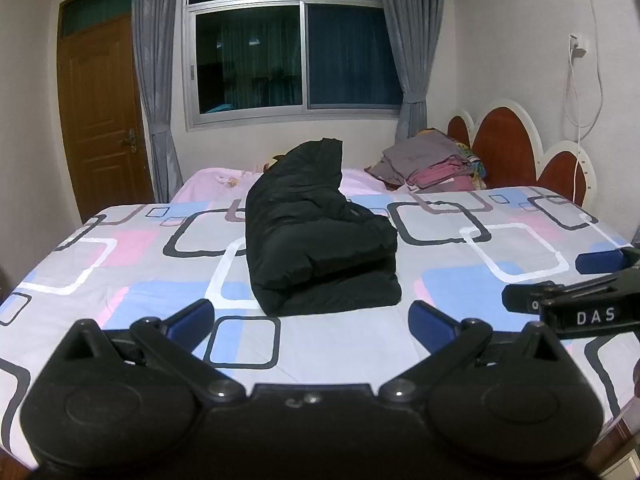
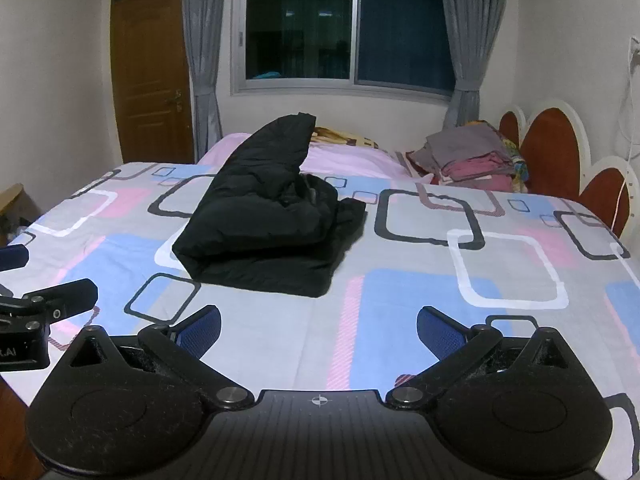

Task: Fold large clothes

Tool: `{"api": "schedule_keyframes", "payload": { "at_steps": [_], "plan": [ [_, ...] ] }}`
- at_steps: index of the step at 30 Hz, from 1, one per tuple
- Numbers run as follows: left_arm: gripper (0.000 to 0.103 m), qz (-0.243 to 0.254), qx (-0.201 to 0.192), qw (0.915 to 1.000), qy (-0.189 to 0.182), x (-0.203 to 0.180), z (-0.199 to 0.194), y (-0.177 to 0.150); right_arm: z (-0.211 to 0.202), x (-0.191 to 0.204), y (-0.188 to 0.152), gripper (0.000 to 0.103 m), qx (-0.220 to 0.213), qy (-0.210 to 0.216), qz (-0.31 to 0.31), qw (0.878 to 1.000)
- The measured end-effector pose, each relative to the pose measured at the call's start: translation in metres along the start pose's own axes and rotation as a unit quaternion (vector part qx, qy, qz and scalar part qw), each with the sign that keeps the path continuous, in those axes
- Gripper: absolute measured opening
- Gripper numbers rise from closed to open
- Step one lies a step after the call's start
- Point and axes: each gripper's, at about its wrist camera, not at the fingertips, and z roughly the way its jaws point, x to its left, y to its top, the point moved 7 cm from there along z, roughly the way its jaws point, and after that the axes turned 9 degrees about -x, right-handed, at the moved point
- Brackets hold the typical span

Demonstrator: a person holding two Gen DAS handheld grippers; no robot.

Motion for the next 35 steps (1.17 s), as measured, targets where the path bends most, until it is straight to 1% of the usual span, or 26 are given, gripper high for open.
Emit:
{"api": "schedule_keyframes", "payload": {
  "at_steps": [19,27,35],
  "plan": [
    [0.103,0.001,-0.006,1.0,0.003,0.002,-0.001,0.005,0.001,0.001,0.0,0.103,-0.001,0.005,-0.004,1.0],
    [0.103,0.0,-0.009,1.0,-0.002,0.004,0.001,0.011,0.002,0.0,-0.001,0.103,-0.002,0.005,-0.004,1.0],
    [0.103,0.002,-0.009,0.9999,-0.007,-0.002,-0.003,0.008,0.002,-0.001,-0.001,0.103,-0.001,0.009,-0.008,1.0]
  ]
}}
